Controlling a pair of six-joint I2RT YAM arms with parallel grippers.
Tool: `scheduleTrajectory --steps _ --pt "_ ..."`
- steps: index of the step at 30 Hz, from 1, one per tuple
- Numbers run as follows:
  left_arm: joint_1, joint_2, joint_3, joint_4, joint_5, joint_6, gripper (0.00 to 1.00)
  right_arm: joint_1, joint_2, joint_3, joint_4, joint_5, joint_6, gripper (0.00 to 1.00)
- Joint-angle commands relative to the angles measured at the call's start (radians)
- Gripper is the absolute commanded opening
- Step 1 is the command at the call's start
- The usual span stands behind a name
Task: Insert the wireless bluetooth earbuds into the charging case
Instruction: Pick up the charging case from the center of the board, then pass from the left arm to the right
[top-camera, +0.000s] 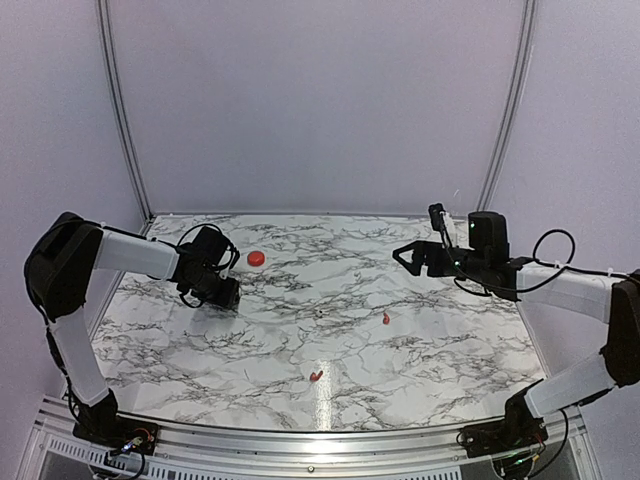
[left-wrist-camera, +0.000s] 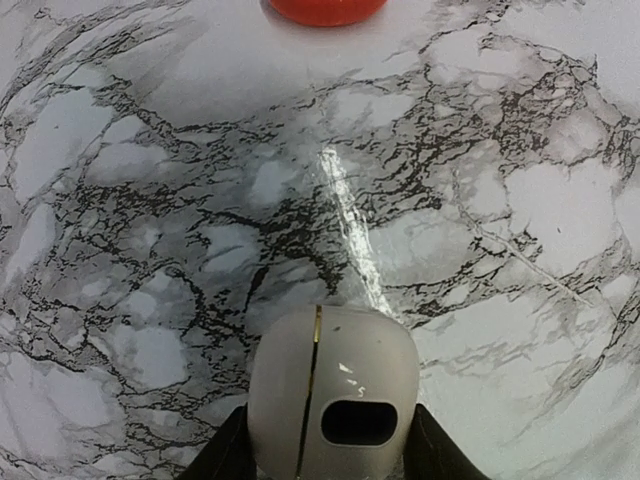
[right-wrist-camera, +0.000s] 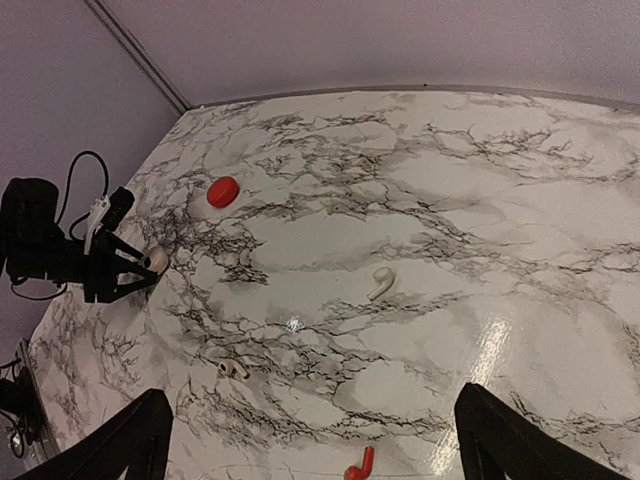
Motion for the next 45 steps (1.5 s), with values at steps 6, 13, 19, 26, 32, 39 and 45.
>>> scheduleTrajectory --steps 6,13,19,26,32,39,45 --pt "-0.09 -0.09 0.002 -0.033 -0.022 0.057 0.31 0.009 -0.038 0.023 0.001 -0.033 -0.015 0.99" --pt "-0.292 -0.245 -0.001 0.03 -0.037 0.148 0.3 0.014 -0.021 0.003 0.055 -0.283 0.052 0.88" --pt "-0.479 -0.326 -0.001 0.067 -0.126 0.297 0.3 0.099 0.023 0.031 0.053 -0.391 0.076 0.76" --pt "-0.623 -0.362 -0.002 0.111 -0.22 0.406 0.3 0.241 0.092 0.099 0.003 -0.412 0.072 0.69" --pt "-0.71 -0.354 0.0 0.134 -0.285 0.527 0.3 0.33 0.167 0.156 -0.011 -0.451 0.073 0.64" --pt "-0.747 -0.346 -0.003 0.136 -0.287 0.622 0.3 0.391 0.213 0.213 -0.082 -0.495 0.03 0.6" --pt "-0.755 -0.344 -0.003 0.137 -0.289 0.648 0.3 0.42 0.231 0.233 -0.102 -0.515 0.016 0.5"
